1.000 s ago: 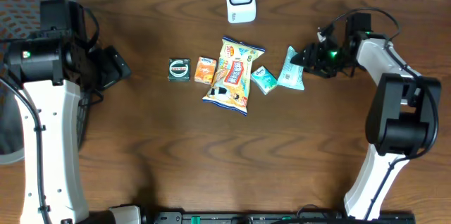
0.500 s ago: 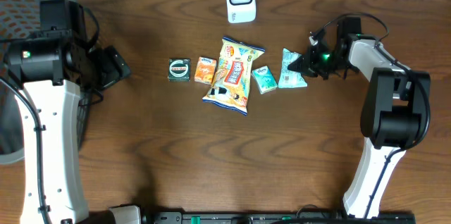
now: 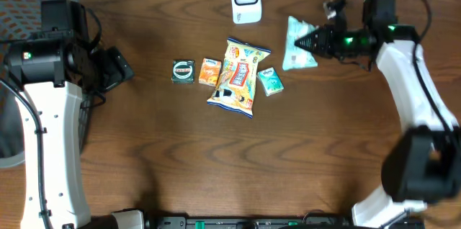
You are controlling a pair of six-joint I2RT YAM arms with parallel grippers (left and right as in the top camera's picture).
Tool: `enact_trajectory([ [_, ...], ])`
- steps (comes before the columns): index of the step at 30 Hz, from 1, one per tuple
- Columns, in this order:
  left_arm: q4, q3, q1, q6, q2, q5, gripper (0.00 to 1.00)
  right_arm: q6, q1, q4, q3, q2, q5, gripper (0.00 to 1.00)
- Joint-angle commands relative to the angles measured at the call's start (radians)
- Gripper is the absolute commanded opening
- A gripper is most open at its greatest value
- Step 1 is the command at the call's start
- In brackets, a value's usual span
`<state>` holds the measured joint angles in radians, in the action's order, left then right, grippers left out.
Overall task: Scan the item barcode
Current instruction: 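Grasp the mint-green wrapped pack with the right gripper, then hold the mint-green pack under the scanner with the right gripper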
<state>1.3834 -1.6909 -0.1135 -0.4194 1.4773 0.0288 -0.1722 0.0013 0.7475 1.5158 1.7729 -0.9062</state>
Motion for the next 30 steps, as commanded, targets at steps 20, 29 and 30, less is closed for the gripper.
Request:
enact_trajectory([
  [20,0.003,0.005,-0.002,-0.005,0.007,0.006,0.98,-0.396,0.301,0.034,0.008,-0.28,0.041,0.02],
  [29,0.003,0.005,-0.002,-0.005,0.007,0.006,0.98,-0.384,0.325,0.022,0.008,-0.28,0.129,0.01],
  [30,0.003,0.005,-0.002,-0.005,0.007,0.005,0.98,-0.326,0.335,0.001,0.008,-0.28,0.13,0.01],
])
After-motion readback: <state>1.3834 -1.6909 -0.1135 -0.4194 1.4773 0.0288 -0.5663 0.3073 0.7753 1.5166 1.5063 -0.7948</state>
